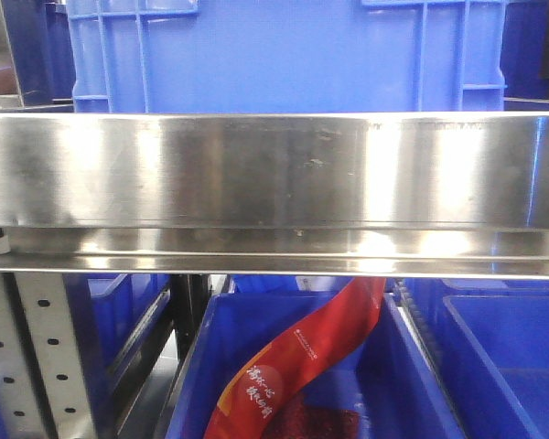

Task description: Grab PVC pipe and place in blue bin

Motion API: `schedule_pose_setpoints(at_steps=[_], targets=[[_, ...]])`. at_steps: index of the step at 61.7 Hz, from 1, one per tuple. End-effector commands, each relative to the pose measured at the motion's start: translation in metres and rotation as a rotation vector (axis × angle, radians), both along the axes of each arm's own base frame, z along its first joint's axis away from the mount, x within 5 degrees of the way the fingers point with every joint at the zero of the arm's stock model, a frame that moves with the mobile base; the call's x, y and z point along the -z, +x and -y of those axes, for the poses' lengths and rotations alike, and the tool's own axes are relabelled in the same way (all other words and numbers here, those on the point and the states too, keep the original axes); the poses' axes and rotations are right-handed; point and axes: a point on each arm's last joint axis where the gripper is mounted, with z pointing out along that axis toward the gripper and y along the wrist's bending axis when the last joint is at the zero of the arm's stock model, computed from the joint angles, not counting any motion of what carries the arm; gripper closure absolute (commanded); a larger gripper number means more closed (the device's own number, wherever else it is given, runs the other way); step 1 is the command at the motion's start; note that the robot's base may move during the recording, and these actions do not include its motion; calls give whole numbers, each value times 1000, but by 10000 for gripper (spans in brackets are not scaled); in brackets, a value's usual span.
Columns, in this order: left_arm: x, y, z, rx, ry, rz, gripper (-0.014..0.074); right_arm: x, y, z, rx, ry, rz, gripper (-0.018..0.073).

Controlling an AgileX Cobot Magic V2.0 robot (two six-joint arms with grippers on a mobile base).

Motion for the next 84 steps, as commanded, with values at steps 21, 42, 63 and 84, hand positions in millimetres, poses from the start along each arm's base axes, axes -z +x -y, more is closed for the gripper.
schedule_pose_setpoints(at_steps=[21, 42, 63, 84], targets=[[-2, -1, 0, -1, 5, 21, 707, -3, 0, 0, 6, 3, 27, 727], [-2, -1, 0, -1, 5, 21, 707, -3, 0, 0, 6, 3, 27, 727], [-2, -1, 0, -1, 5, 21, 707, -3, 0, 0, 6, 3, 27, 727], [-2, -1, 0, -1, 5, 21, 707, -3, 0, 0, 6, 3, 27, 727]])
